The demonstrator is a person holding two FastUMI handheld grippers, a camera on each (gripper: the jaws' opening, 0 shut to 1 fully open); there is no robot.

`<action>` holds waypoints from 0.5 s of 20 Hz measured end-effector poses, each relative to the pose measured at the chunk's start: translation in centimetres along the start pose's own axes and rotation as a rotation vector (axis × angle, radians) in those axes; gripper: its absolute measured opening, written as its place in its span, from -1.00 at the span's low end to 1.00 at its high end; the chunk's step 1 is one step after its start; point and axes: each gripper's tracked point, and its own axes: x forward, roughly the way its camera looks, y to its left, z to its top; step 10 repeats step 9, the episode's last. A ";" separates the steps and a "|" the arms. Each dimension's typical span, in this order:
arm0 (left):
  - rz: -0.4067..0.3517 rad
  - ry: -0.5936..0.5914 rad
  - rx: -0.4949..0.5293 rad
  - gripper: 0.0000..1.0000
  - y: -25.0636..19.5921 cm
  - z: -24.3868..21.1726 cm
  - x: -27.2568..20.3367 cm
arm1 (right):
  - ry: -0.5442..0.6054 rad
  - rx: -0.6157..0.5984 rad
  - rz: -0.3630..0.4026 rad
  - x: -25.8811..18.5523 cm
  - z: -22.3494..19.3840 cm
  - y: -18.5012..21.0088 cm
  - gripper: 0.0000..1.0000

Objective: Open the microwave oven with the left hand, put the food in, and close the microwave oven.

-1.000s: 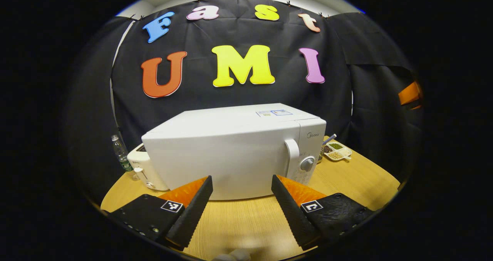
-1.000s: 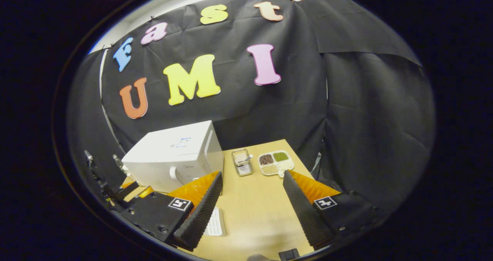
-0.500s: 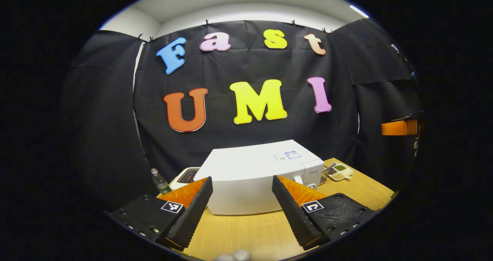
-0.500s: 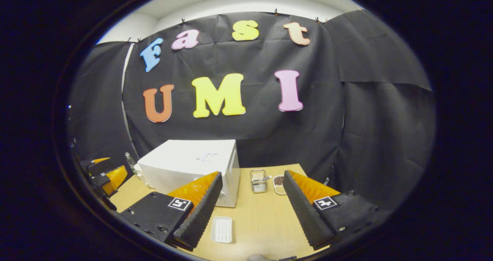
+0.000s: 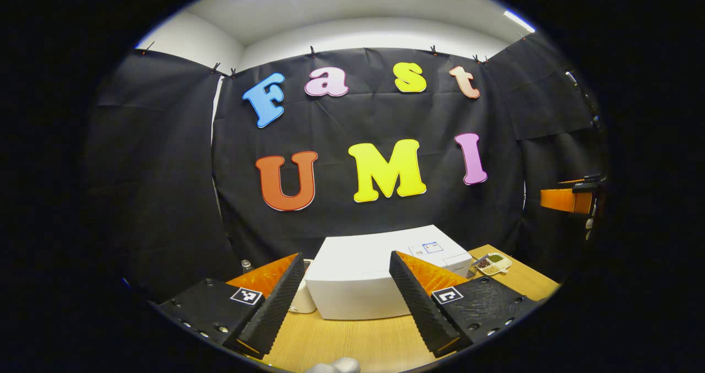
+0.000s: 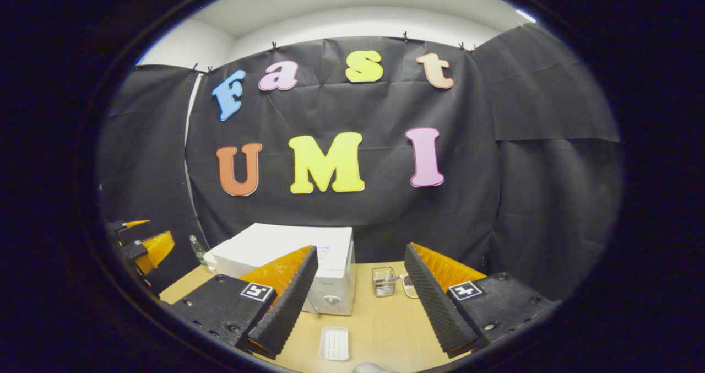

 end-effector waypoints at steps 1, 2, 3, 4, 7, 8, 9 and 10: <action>0.004 0.001 -0.011 0.92 0.2 0.1 0.1 | -0.001 0.001 -0.002 0.0 0.0 0.1 0.82; 0.005 0.001 -0.022 0.92 0.3 0.4 0.2 | -0.003 0.000 -0.004 -0.1 0.0 0.0 1.00; 0.008 0.004 -0.032 0.92 0.5 0.5 0.4 | -0.003 -0.001 -0.005 -0.2 0.1 0.1 1.00; 0.013 0.004 -0.042 0.92 0.7 0.7 0.5 | -0.006 0.000 -0.006 0.1 0.0 -0.2 0.82; 0.012 -0.004 -0.042 0.92 0.8 1.1 0.5 | -0.004 0.008 -0.014 -0.2 0.2 -0.3 1.00; 0.008 -0.007 -0.034 0.92 0.7 1.3 0.5 | -0.001 0.010 -0.016 -0.1 0.2 -0.4 0.80; 0.003 -0.013 -0.026 0.92 0.6 1.5 0.6 | -0.001 0.014 -0.019 -0.1 0.2 -0.5 1.00; 0.003 -0.013 -0.026 0.92 0.6 1.5 0.6 | -0.001 0.014 -0.019 -0.1 0.2 -0.5 1.00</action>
